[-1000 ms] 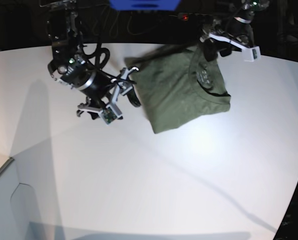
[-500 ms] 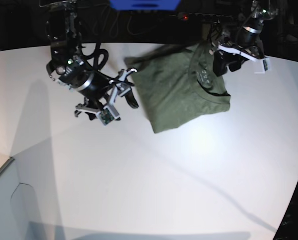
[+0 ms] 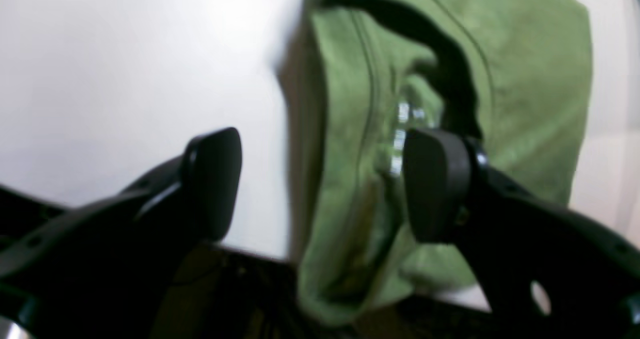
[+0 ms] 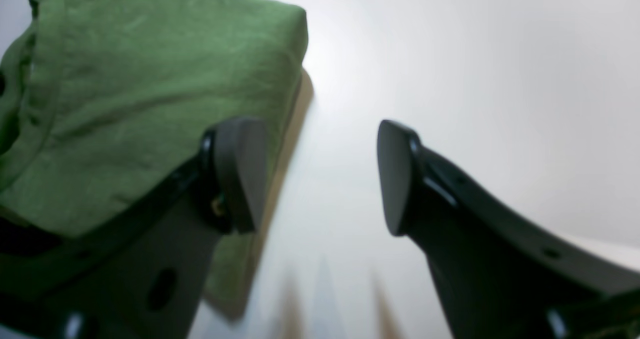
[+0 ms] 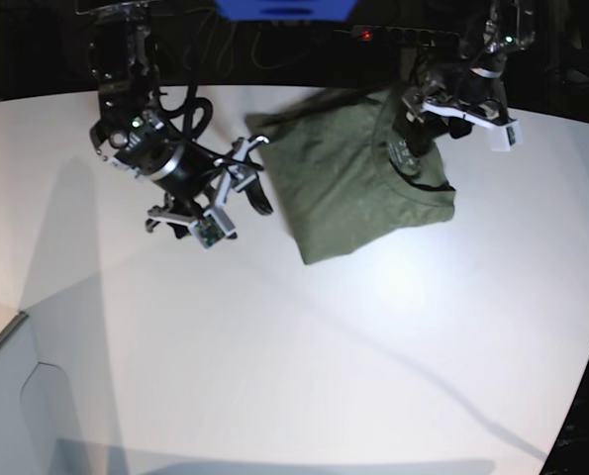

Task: Layout the t-shirt on the table in an organized manner, then fold the t-shirt properly
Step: 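Press and smooth the bundle's edge with the left gripper, then sweep the left gripper along the bundle's side to tuck the fabric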

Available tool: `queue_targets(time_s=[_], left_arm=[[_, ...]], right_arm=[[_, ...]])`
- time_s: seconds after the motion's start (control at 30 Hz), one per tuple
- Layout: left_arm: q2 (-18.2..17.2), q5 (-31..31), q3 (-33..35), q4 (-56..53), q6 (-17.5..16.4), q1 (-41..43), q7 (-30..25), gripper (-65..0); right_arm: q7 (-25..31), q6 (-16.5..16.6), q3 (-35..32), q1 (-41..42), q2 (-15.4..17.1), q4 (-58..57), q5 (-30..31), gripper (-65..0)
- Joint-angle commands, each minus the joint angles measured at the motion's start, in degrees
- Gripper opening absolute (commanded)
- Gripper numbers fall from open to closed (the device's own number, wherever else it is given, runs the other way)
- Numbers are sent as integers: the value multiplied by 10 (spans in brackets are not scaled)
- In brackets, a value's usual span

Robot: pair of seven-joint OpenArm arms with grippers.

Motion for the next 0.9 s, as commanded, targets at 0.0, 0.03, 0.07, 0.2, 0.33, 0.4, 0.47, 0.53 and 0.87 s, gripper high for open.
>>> queue_targets(time_s=[0.0,0.03,0.07,0.2,0.33,0.4,0.47,0.53,0.87], left_arm=[[-2,-4,0,-3,-6,-4,-9,-164],[-1,-4,2,-14,-6,-16,-9,-164],[-1,-4,6,-20,-5,-24,-9,-164],[0,-4,19,-47,-4,-47,-8,-165],[0,-4,36,-77,-4,-69,-8,-168],[-2,-4,50,-94,-8,-80,-8,-208],[-4,-4,58,-107,-8,-90,-8,-294],[-4,-3,58,-117,-8,-96,-8,-403],[-38,49,122,-203,-8,-229,52,-650]], right_arm=[[16,0,0,6,-1,9,6,-298],[16,0,0,6,-1,9,6,-298],[16,0,0,6,-1,9,6,-298],[16,0,0,7,-1,9,6,-298],[16,0,0,7,0,9,6,-298],[16,0,0,7,0,9,6,-298],[16,0,0,7,0,9,6,-298],[16,0,1,7,1,10,6,-298],[16,0,117,24,7,11,7,-298]])
